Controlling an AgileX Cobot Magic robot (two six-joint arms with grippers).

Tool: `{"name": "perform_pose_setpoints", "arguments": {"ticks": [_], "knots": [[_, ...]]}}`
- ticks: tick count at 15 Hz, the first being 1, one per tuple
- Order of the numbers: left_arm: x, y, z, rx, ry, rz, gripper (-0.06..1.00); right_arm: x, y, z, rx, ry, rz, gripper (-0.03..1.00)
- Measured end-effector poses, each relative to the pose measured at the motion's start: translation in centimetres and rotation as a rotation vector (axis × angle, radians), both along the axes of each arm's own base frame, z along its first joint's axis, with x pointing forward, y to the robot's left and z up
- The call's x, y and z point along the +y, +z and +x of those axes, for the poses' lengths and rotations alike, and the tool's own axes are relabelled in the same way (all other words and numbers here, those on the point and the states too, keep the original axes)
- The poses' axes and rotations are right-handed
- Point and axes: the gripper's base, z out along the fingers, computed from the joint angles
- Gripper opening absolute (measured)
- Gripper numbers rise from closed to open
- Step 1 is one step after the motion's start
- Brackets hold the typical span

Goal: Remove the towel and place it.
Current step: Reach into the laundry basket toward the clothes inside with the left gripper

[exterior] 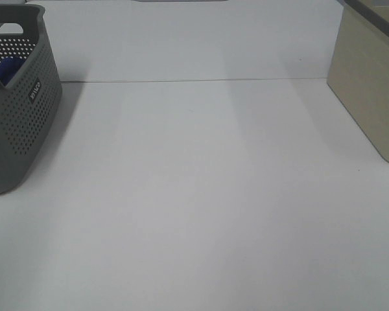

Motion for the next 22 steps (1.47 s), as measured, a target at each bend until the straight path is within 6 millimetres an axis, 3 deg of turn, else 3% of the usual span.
{"name": "perform_pose_setpoints", "arguments": {"ticks": [1, 2, 4, 8, 11, 12, 15, 19, 22], "knots": [[0.2, 2.8, 3.1, 0.047, -0.080, 0.153, 0.99, 0.0, 0.0, 0.0, 0.000, 0.000, 0.000, 0.75], [0.5, 4.0, 4.9, 0.075, -0.116, 0.236, 0.99, 0.0, 0.0, 0.0, 0.000, 0.000, 0.000, 0.75], [1.1, 5.2, 7.8, 0.116, -0.145, 0.378, 0.99, 0.0, 0.0, 0.0, 0.000, 0.000, 0.000, 0.75], [2.9, 5.8, 16.6, 0.285, -0.166, 0.705, 0.98, 0.0, 0.0, 0.0, 0.000, 0.000, 0.000, 0.75], [3.6, 4.0, 22.1, 0.418, -0.205, 0.822, 0.98, 0.0, 0.0, 0.0, 0.000, 0.000, 0.000, 0.75], [3.7, 2.6, 26.2, 0.458, -0.235, 0.867, 0.98, 0.0, 0.0, 0.0, 0.000, 0.000, 0.000, 0.75], [3.5, -0.1, 32.1, 0.480, -0.290, 0.901, 0.98, 0.0, 0.0, 0.0, 0.000, 0.000, 0.000, 0.75], [4.3, -5.4, 39.2, 0.564, -0.360, 0.921, 0.97, 0.0, 0.0, 0.0, 0.000, 0.000, 0.000, 0.75], [5.7, -8.2, 42.9, 0.563, -0.363, 0.931, 0.97, 0.0, 0.0, 0.0, 0.000, 0.000, 0.000, 0.75]]}}
